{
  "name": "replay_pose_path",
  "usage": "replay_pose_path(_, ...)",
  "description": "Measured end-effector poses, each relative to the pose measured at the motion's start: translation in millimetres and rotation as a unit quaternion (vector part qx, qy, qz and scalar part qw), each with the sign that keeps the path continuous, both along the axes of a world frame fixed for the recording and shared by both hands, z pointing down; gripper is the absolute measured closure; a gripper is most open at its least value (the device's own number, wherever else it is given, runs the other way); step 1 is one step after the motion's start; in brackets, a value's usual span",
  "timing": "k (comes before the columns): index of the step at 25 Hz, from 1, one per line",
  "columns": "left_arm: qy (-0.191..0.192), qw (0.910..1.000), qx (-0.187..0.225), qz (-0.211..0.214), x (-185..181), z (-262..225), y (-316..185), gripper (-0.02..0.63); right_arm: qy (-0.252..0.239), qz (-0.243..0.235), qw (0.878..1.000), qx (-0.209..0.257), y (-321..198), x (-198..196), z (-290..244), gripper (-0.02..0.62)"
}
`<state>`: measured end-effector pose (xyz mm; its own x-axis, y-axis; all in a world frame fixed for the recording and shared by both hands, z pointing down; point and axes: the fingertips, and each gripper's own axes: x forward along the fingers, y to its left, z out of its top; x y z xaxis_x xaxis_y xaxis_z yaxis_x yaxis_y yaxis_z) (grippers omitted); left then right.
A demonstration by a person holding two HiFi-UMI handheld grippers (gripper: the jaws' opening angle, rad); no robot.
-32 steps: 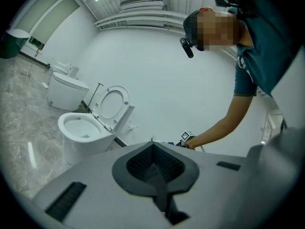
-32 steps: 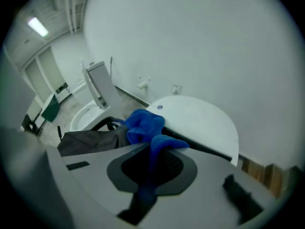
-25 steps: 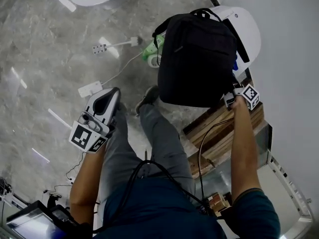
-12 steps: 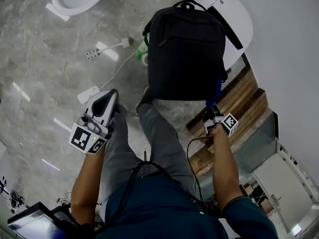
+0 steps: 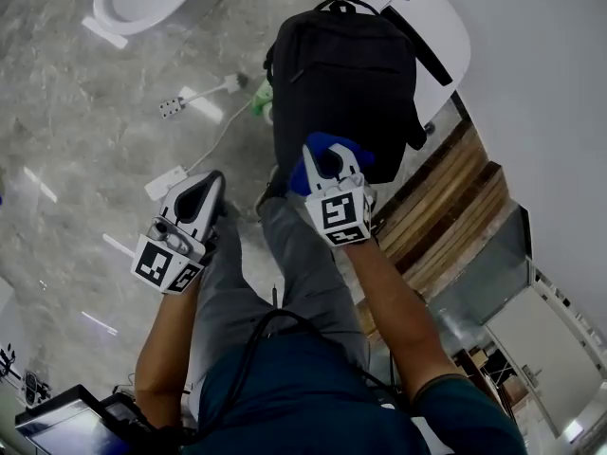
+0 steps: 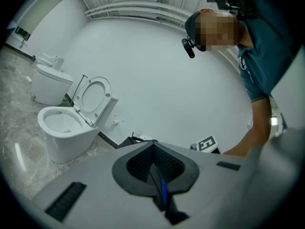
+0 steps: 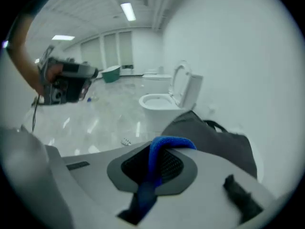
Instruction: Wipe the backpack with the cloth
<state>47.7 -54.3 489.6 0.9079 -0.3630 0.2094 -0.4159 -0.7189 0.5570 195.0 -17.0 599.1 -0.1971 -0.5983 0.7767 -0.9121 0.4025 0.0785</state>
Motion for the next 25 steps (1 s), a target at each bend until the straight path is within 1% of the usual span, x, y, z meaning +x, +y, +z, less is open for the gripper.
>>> replay_pose_path(1,0.0,1.0,0.001,-0.001,-0.8,-0.7,0.1,0.603,0.053,-0.047,0.997,0.015,-16.4,-12.8,3.9,0.569)
replay_pose_path(2,0.001,1.0,0.002,-0.002,-2.1,-1.7,-0.1,0.603,0.098,-0.089,0.991,0.019,-26.2,-20.4,10.3,0.569)
replay_pose_path(3,0.001,1.0,0.004,-0.004,-4.3,-3.2,-0.8,0.603,0.127,-0.112,0.985,0.021,-30.4,-20.2,15.7,0.569)
replay_pose_path(4,0.002,1.0,0.005,-0.007,-7.5,-4.8,-2.1,0.603,0.138,-0.116,0.983,0.026,-30.6,-12.4,17.5,0.569)
replay_pose_path(5,0.002,0.9999,0.006,-0.01,-11.7,-6.1,-4.2,0.603,0.142,-0.104,0.984,0.034,-28.0,1.4,15.3,0.569)
replay_pose_path(7,0.0,0.9998,0.009,-0.019,-22.8,-5.7,-10.0,0.603,0.152,-0.054,0.985,0.054,-17.5,43.3,5.2,0.569)
replay_pose_path(9,-0.004,0.9996,0.008,-0.027,-34.8,-1.9,-14.4,0.603,0.16,0.03,0.985,0.064,-2.4,96.6,-5.0,0.569)
replay_pose_path(11,-0.007,0.9995,0.006,-0.031,-43.8,1.7,-17.1,0.603,0.167,0.118,0.977,0.064,9.1,144.3,-10.7,0.569)
replay_pose_path(12,-0.008,0.9994,0.005,-0.032,-46.4,2.9,-17.9,0.603,0.17,0.145,0.972,0.07,9.2,157.2,-12.6,0.569)
replay_pose_path(13,-0.009,0.9994,0.004,-0.032,-47.7,3.9,-18.1,0.603,0.172,0.155,0.969,0.082,4.3,158.9,-14.4,0.569)
replay_pose_path(14,-0.009,0.9995,0.003,-0.032,-48.0,5.1,-17.9,0.603,0.171,0.147,0.969,0.1,-5.2,148.9,-15.8,0.569)
replay_pose_path(15,-0.009,0.9995,0.001,-0.031,-47.4,6.4,-17.8,0.603,0.168,0.119,0.971,0.118,-18.4,127.8,-15.7,0.569)
replay_pose_path(16,-0.009,0.9995,-0.001,-0.03,-46.2,7.4,-17.7,0.603,0.164,0.073,0.975,0.134,-33.4,97.9,-12.9,0.569)
replay_pose_path(17,-0.008,0.9995,-0.002,-0.029,-44.6,7.8,-17.8,0.603,0.166,0.012,0.976,0.144,-48.4,63.7,-7.5,0.569)
replay_pose_path(18,-0.008,0.9995,-0.003,-0.029,-42.6,7.5,-18.0,0.603,0.172,-0.05,0.973,0.146,-62.2,32.0,-0.4,0.569)
replay_pose_path(19,-0.007,0.9995,-0.003,-0.03,-40.3,6.6,-18.6,0.603,0.179,-0.097,0.969,0.138,-74.0,9.9,7.3,0.569)
replay_pose_path(20,-0.006,0.9995,-0.002,-0.03,-38.0,5.1,-19.8,0.603,0.179,-0.118,0.969,0.123,-83.7,0.5,14.0,0.569)
replay_pose_path(21,-0.004,0.9996,-0.001,-0.029,-36.3,3.3,-21.4,0.603,0.17,-0.118,0.973,0.105,-91.5,1.0,18.0,0.569)
replay_pose_path(23,-0.001,0.9995,0.003,-0.03,-35.1,0.4,-26.1,0.603,0.134,-0.105,0.983,0.062,-101.5,14.4,20.9,0.569)
replay_pose_path(25,0.001,0.9995,0.004,-0.033,-35.5,0.0,-30.9,0.603,0.115,-0.09,0.989,0.018,-110.6,39.3,22.4,0.569)
